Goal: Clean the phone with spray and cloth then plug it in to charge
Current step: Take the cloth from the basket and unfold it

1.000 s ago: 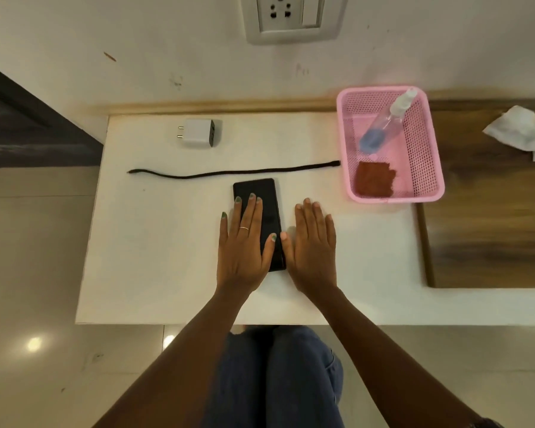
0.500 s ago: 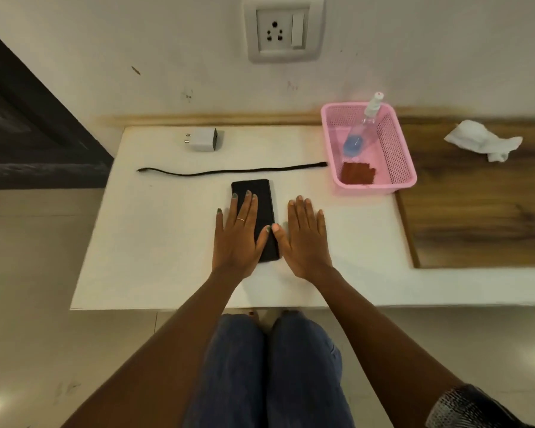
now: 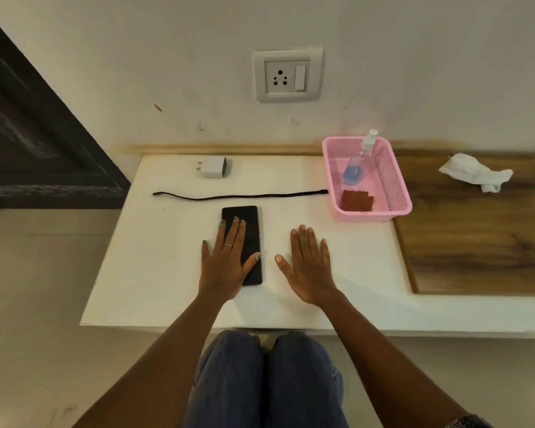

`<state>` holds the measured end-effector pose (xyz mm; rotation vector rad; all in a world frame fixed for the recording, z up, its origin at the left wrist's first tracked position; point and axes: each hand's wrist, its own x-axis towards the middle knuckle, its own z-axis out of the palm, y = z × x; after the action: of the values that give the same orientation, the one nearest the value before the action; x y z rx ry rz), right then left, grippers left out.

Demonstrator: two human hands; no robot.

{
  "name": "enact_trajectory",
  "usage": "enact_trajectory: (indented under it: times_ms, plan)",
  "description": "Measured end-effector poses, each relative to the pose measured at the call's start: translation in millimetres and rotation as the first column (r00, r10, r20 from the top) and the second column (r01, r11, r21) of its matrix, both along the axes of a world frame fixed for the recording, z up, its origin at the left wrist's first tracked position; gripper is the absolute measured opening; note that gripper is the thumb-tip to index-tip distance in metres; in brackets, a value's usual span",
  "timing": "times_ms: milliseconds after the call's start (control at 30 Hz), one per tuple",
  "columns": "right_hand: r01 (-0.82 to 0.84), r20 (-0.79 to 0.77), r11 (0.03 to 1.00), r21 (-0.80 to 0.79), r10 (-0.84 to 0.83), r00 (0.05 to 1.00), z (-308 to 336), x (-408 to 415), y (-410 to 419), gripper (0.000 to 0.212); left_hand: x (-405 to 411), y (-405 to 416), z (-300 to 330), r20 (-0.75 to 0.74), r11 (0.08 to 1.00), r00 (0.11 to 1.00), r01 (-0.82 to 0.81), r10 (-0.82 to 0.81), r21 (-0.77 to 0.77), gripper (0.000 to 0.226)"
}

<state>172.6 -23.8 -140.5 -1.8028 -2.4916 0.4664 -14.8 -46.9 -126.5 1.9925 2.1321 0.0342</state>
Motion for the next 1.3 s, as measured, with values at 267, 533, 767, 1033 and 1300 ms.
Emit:
enact_trajectory:
  times_ms: [267, 533, 767, 1033, 1300]
  plan:
    - [-0.008, 0.004, 1.000, 0.011, 0.008, 1.000, -1, -1, 0, 0.097, -11, 7, 7, 0.043, 0.994, 0.999, 0.004, 0.000, -0.109, 0.071]
    - [0.035, -0.159, 0.999, -0.024, -0.039, 0.986, 3, 1, 1, 0.083, 46, -5, 19, 0.025, 0.984, 0.998, 0.055, -0.060, 0.171, 0.065]
    - [0.357, -0.606, 0.912, 0.202, -0.171, 0.777, 52, 41, 11, 0.023, 98, -13, -20, 0.206, 0.988, 0.972, 0.090, -0.115, 0.127, 0.066]
    - [0.342, -0.413, 0.898, 0.277, -0.210, 0.886, 90, 107, 98, 0.017, 96, -18, -22, 0.319, 0.980, 0.944, 0.016, -0.080, 0.197, 0.059]
    - [0.317, -0.167, 0.935, -0.158, -0.342, 0.925, 76, 106, 149, 0.043, 96, -17, -23, 0.330, 0.979, 0.941, 0.005, -0.074, 0.204, 0.058]
